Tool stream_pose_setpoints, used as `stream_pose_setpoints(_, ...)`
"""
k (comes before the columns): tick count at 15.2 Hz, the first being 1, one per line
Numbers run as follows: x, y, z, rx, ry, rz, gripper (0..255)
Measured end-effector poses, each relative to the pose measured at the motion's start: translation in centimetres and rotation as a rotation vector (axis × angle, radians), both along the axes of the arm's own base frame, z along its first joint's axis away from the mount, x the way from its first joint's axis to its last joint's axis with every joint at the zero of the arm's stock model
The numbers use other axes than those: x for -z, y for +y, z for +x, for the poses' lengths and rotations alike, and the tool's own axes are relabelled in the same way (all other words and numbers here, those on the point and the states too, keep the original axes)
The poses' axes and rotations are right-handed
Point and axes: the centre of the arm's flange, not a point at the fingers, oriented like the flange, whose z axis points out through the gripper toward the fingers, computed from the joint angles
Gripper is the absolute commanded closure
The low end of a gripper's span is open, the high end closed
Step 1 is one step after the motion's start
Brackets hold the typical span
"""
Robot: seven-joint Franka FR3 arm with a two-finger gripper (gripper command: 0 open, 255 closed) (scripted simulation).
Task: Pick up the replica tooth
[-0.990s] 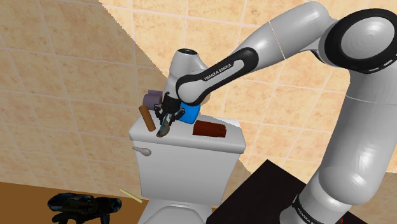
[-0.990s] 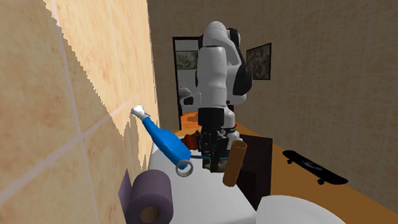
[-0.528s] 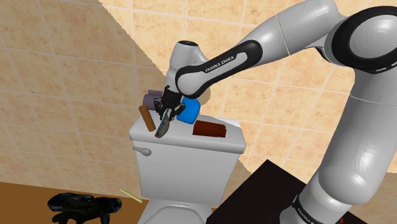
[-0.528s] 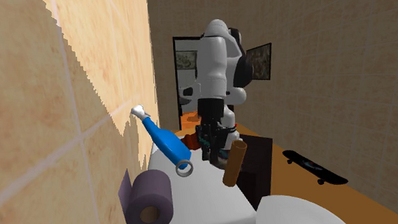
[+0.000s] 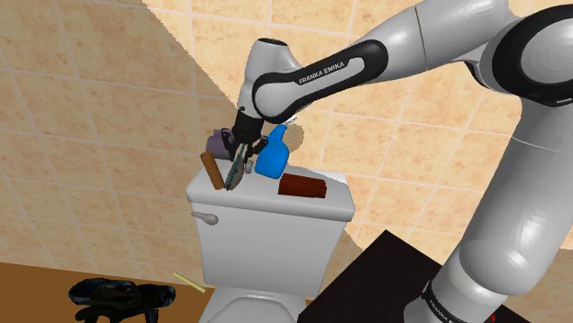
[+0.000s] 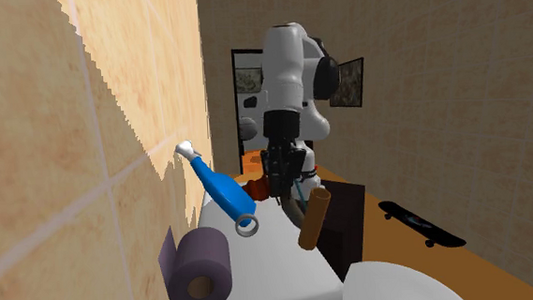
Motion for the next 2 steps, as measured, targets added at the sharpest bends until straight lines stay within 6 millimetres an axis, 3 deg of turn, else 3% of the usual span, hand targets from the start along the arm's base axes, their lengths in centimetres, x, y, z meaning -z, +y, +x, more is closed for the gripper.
stream_pose_setpoints(2,-0.83,0.0,-0.03,0.0,0.0,0.0,255)
